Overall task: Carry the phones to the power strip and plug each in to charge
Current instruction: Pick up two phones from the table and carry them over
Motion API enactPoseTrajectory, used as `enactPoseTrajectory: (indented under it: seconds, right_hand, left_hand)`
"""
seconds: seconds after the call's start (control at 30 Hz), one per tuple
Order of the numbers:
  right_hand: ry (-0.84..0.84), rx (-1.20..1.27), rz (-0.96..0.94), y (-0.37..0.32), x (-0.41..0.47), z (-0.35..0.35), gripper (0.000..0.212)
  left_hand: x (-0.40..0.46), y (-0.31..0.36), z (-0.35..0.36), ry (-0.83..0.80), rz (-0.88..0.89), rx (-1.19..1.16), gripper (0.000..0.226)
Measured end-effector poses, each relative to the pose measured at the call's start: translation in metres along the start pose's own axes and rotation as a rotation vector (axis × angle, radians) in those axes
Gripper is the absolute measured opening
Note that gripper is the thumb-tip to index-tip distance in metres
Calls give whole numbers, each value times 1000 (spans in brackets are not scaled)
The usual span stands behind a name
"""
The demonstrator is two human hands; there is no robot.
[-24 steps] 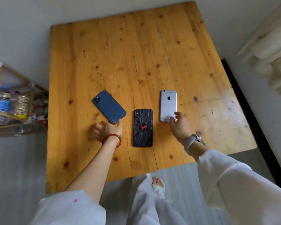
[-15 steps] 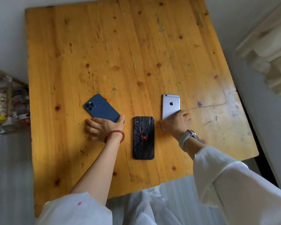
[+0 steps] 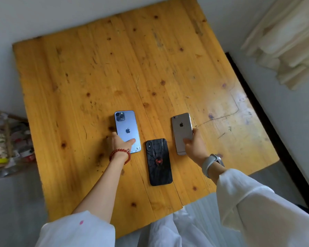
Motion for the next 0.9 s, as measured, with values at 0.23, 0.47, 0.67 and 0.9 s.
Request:
enactPoseTrajectory:
  seconds: [0.23,0.47,0.67,0.9]
  right_hand:
    - [142,182,-5,36,-60,-37,32]
    - [447,340,-18,118,-163,-109,19]
    - [729,502,76,248,-305,-149,21]
    - [1044,762,314,438,-491,-121,15]
  left_hand:
    - [-54,40,9,13,281,83,10]
    - [-152,89,131,-310,554,267,16]
    - [-301,95,269,-605,826,454,21]
    - [-484,7,408,-868,1027,645,16]
Point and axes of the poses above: each hand's wrist, its own x-axis towards the middle knuckle, its own z-axis out of the palm, y = z × x, the point moved 9 cm from there along x, towards the middle knuckle, and after that the axes turned 11 degrees about -y, right-handed, at the moved point
